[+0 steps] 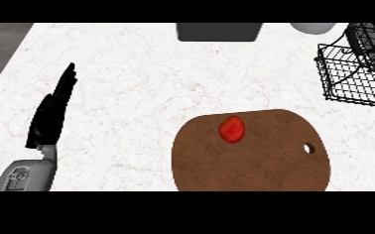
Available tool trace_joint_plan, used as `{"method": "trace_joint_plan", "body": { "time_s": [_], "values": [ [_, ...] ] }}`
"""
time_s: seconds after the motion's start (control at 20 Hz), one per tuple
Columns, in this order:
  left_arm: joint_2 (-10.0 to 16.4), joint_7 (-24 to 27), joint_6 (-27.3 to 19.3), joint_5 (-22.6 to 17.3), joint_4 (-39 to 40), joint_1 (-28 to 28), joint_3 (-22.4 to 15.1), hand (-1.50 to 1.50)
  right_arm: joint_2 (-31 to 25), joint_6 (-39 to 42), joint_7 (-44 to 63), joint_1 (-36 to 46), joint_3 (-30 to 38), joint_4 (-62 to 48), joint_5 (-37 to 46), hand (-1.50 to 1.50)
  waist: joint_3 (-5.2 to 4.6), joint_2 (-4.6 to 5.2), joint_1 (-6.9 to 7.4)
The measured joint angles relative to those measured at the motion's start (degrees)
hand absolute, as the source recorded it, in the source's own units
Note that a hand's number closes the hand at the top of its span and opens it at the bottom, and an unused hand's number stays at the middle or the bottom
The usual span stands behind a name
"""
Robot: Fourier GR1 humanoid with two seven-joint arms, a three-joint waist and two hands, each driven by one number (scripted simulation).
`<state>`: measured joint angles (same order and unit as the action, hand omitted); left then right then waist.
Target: Pick the cupcake from the cutting board and place it in the tiered basket
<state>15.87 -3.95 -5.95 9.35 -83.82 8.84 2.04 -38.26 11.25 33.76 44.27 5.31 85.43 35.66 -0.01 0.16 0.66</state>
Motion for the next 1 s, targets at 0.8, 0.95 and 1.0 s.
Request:
{"method": "trace_joint_plan", "body": {
  "time_s": [0.8,0.95,1.0],
  "values": [
    [-0.3,0.2,1.6,-0.1,0.9,0.8,1.4,0.00,-9.6,-8.1,-22.7,3.4,1.1,-29.8,12.9,1.50,0.01,0.08,0.14],
    [-0.8,-0.4,1.5,0.4,0.1,0.7,1.0,0.00,-9.8,-8.2,-27.2,4.9,2.4,-35.8,12.2,1.50,0.03,0.16,0.45],
    [-0.9,0.1,1.3,0.6,0.4,0.7,1.1,0.00,-9.6,-8.6,-29.0,4.6,2.8,-37.7,11.8,1.50,0.03,0.17,0.43]
  ]
}}
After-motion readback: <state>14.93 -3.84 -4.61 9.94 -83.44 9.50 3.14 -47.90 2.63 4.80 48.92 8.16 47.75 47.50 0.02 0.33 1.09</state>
